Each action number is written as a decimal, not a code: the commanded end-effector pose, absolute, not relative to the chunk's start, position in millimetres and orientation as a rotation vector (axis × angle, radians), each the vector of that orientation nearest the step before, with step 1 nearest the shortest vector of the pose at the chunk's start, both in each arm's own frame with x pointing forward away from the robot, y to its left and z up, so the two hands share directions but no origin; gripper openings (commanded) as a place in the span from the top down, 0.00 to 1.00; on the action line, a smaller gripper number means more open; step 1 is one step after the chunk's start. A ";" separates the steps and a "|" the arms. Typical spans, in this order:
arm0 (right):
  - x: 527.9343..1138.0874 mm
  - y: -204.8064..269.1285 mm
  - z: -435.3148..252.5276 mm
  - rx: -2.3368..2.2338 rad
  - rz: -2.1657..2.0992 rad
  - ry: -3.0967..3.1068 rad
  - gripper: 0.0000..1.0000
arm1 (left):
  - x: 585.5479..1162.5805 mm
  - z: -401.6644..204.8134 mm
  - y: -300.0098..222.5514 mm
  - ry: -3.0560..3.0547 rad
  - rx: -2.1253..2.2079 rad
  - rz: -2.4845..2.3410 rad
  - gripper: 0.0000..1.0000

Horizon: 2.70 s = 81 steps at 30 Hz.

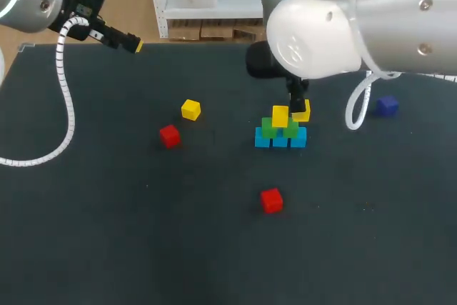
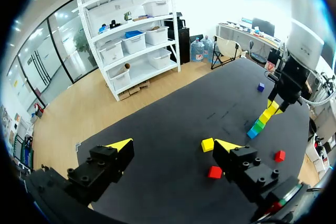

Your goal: Place the blue cubes, place green cubes on the blue cubes, place the yellow cubes on the green cubes, then place the red cubes on the yellow cubes, and place purple cube on the red cubes.

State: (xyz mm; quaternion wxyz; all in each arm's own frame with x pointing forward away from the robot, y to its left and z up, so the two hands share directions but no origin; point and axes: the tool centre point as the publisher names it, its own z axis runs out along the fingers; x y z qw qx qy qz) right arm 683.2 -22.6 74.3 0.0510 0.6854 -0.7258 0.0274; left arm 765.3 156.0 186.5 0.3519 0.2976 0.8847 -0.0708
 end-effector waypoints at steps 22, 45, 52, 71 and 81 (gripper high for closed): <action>691.8 -19.2 62.5 2.091 0.046 -2.196 1.00 | 765.4 186.1 157.3 2.285 0.773 -0.189 0.00; 692.6 -17.9 56.6 2.082 0.026 -2.206 1.00 | 765.4 186.1 157.3 2.285 0.773 -0.189 0.00; 692.6 -17.2 56.1 2.083 0.025 -2.202 1.00 | 765.4 186.1 157.3 2.285 0.773 -0.189 0.00; 690.2 -15.3 55.9 2.088 0.026 -2.195 0.57 | 765.4 186.1 157.3 2.285 0.773 -0.189 0.00; 687.8 -16.5 57.9 2.083 0.035 -2.205 0.00 | 765.4 186.1 157.3 2.285 0.773 -0.189 0.00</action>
